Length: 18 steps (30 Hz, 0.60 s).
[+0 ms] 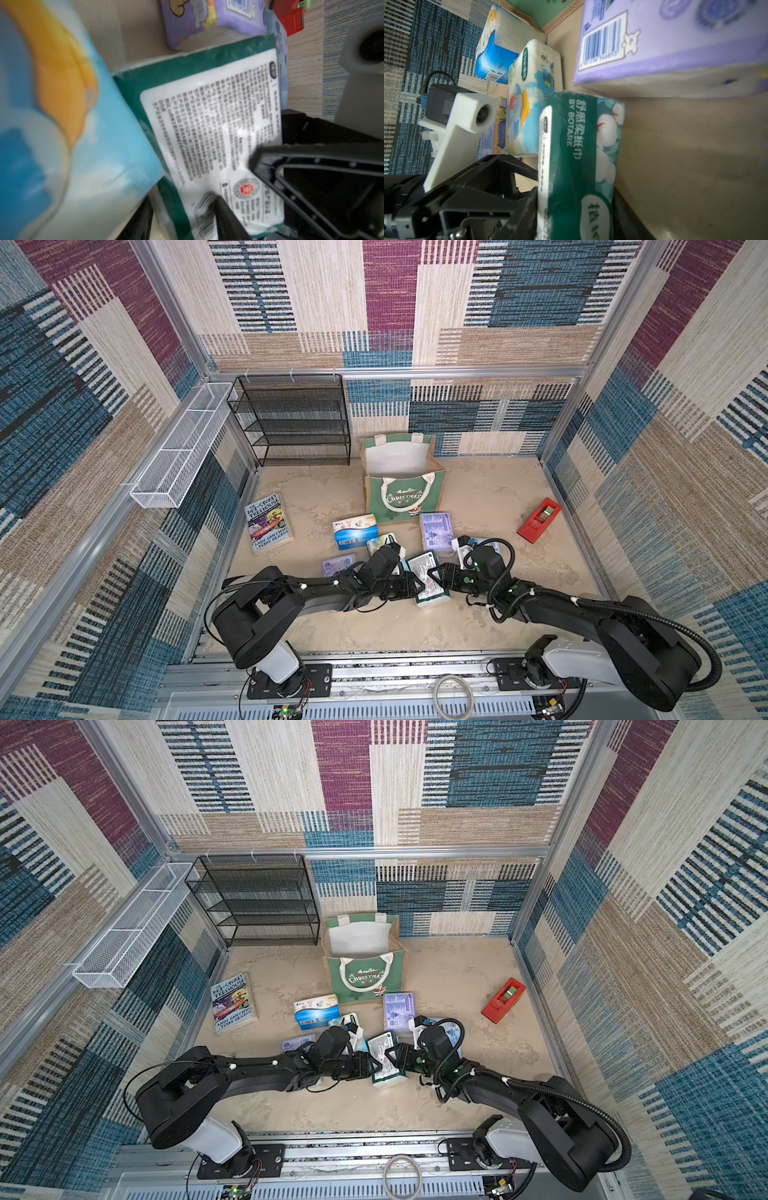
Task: Put tissues into the canvas bag
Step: Pick up the pack of facial tissues from the center of the board.
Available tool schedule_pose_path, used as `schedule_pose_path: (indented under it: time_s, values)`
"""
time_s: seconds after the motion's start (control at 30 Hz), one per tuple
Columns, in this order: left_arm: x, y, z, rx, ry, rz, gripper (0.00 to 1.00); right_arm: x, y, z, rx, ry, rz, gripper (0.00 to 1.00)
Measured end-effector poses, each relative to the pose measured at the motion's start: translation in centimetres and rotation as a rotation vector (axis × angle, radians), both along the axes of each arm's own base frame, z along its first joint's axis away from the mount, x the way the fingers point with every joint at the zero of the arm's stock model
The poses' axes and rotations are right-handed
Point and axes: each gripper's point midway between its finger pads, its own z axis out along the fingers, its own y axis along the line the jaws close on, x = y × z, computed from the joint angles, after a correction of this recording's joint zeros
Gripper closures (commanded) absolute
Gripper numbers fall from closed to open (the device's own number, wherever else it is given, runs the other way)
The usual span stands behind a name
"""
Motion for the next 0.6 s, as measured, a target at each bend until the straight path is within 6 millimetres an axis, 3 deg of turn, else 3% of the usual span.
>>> schedule_pose_path:
  time_s: [0.17, 0.37, 0.6]
  values:
    - [0.2, -0.2, 0.8, -0.024, -0.019, 0.002, 0.48, 0.0, 0.2, 0.0, -0.008, -0.003, 0.014, 0.63]
    - [0.5, 0.2, 2.8, -0.038, -0.062, 0.023, 0.45, 0.4, 0.4, 1.1, -0.009, -0.022, 0.021, 0.63]
    - [1.2, 1.6, 6.4, -0.045, -0.17, 0.065, 0.32, 1.1, -0.3, 3.3, -0.011, -0.057, 0.0, 0.62]
